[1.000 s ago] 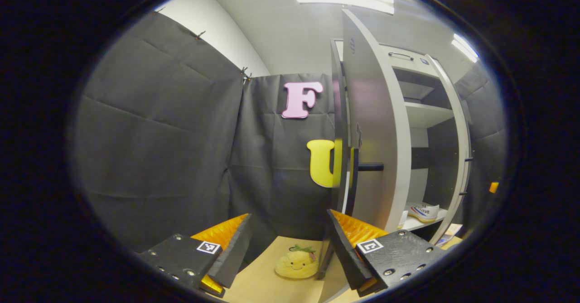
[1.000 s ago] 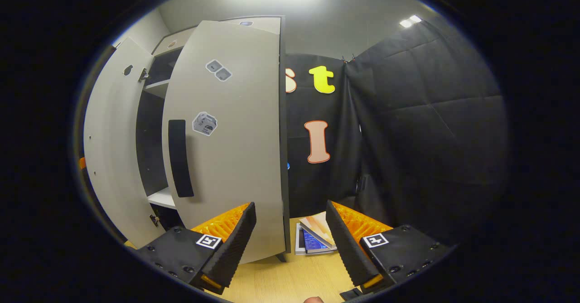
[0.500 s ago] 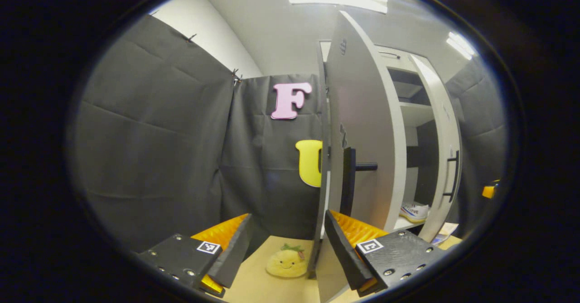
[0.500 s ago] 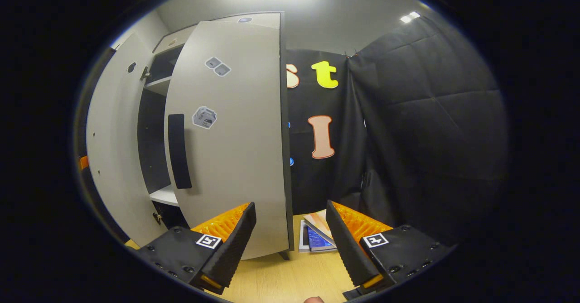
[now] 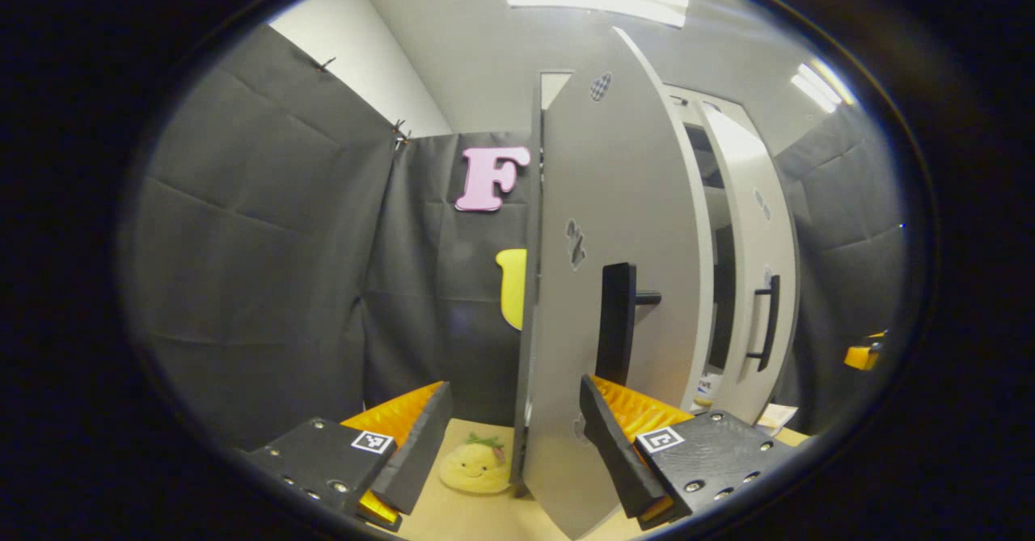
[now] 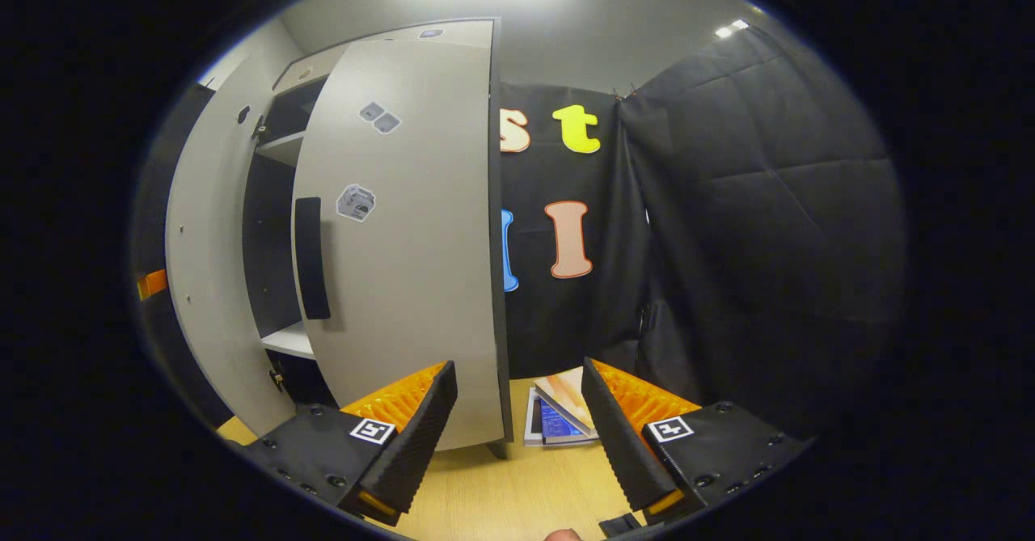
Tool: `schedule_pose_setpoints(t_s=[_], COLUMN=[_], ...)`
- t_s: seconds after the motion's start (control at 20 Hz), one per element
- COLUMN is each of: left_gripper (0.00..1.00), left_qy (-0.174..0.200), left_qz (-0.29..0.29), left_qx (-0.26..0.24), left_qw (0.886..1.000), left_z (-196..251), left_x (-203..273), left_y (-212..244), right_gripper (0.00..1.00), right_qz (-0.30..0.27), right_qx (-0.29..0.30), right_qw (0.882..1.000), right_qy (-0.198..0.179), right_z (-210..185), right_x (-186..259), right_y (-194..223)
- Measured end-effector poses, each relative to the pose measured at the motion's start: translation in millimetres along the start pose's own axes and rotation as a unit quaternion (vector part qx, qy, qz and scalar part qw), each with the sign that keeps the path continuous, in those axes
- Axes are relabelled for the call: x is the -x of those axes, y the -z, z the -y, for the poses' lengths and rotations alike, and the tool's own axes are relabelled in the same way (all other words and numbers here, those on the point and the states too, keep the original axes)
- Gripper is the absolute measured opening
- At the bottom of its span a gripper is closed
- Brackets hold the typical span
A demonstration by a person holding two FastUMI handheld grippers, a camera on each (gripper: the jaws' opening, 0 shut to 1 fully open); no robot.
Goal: Grab one shoe with the right hand and put it into the shoe cabinet, grab the other shoe with the left hand and put it into the shoe cabinet; then close the right door with the right hand and the left door with the left hand.
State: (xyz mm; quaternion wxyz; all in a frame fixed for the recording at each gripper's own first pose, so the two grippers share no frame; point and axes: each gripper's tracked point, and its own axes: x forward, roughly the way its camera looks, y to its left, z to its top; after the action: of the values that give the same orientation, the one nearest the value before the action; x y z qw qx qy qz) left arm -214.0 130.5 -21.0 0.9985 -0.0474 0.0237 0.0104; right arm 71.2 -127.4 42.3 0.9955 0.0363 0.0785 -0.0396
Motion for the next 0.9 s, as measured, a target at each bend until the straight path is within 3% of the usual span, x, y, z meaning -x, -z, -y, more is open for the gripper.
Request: schedule_pose_setpoints(t_s=[0.35,0.9], left_gripper=[0.92,0.91], left_qy=[0.049,0.037], left_qz=[-0.016,-0.009], left_qx=[-0.024,-0.04], left_qw=[0.998,0.998], left_z=[74.1,92.6], left_x=[-18.7,26.2], left_y=[18.3,11.9], right_gripper=[0.97,0.97], right_qz=[-0.006,0.004], right_qx=[-0.008,-0.015], right_qw=[1.0,0.999], right_qy=[0.006,-0.052], right_z=[38.0,30.6], right_x=[6.3,7.8], right_y=[8.7,8.7])
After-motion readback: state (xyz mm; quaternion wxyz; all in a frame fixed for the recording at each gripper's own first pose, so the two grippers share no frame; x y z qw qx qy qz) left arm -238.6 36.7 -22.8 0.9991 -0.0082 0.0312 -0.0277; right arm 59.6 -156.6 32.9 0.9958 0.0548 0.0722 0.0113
